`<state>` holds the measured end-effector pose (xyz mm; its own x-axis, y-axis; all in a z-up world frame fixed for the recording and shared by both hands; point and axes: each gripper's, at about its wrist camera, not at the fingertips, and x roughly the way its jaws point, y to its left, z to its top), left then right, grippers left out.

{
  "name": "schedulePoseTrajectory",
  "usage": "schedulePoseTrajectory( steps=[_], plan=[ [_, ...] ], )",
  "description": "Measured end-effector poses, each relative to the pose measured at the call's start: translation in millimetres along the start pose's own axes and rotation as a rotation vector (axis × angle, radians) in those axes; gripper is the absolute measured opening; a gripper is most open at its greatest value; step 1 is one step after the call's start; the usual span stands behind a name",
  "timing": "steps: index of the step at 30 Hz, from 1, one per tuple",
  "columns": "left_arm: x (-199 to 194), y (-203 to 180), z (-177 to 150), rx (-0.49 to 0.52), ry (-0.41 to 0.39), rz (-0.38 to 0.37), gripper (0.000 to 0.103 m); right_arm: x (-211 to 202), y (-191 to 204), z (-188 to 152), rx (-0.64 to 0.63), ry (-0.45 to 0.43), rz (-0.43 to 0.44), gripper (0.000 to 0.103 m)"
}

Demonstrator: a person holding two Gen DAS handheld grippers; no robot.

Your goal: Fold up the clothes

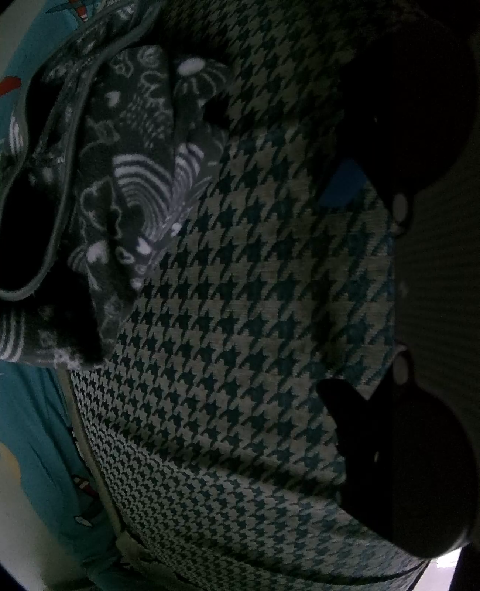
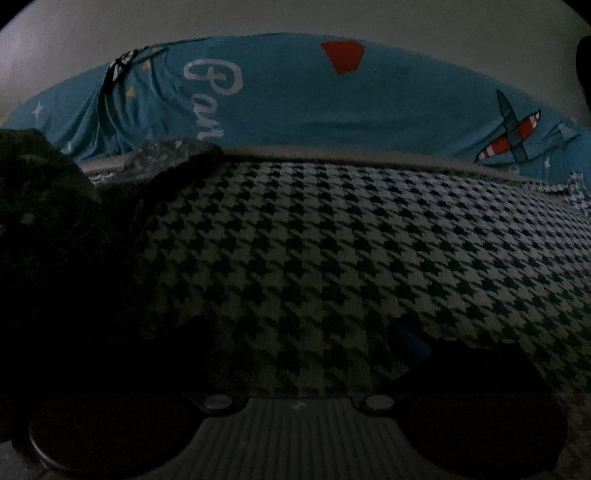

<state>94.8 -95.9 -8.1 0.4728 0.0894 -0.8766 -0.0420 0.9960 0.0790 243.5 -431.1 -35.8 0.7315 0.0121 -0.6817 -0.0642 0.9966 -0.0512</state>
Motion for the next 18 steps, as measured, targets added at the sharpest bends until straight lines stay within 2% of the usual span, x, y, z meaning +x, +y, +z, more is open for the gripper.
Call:
schedulePoseTrajectory(
  steps=[14,18],
  plan=[
    [3,-1,0,-0.010,-0.002,0.011,0.103,-16,11,8,0.064,0.213,-0.033,0.103],
    [3,-1,-1,-0.004,-0.006,0.013,0.103,-29,18,8,0.041,0.222,-0.035,0.103]
  ],
)
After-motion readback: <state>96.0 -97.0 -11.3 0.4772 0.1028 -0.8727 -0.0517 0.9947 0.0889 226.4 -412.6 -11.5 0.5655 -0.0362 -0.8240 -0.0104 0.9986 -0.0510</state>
